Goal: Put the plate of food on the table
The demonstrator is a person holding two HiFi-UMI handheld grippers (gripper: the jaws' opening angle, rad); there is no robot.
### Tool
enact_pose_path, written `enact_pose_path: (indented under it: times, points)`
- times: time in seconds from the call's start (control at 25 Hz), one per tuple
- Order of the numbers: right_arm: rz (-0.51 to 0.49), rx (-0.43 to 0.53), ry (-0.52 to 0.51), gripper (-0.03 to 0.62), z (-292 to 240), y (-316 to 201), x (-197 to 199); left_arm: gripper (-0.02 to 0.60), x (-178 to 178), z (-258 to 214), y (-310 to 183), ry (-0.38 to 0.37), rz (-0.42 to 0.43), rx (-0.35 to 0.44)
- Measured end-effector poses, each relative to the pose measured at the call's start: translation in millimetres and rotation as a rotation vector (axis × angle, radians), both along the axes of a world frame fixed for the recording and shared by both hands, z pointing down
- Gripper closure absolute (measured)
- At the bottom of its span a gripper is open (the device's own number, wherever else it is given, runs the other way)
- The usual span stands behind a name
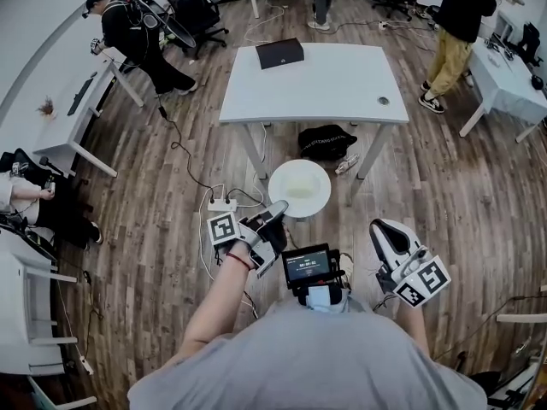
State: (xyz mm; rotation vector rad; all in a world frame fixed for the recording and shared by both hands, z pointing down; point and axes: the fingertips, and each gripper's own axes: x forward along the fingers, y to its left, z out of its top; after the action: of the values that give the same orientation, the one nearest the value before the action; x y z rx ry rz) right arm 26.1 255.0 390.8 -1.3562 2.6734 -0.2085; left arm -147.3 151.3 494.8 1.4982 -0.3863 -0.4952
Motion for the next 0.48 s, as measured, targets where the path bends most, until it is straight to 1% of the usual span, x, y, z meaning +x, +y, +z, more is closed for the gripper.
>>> enact_pose_path:
  times: [0.24, 0.48]
  points:
    - [-0.042, 0.001, 0.029, 0.56, -6.4, -51.0, 43.4, 0.54, 50.6, -5.0, -47.2, 0.001, -0.009, -0.004]
    - [-0.044, 0.009, 0.033, 0.56, -13.0, -90.5, 108.0, 0.54, 106.2, -11.1, -85.5, 0.014, -0.026, 0.004]
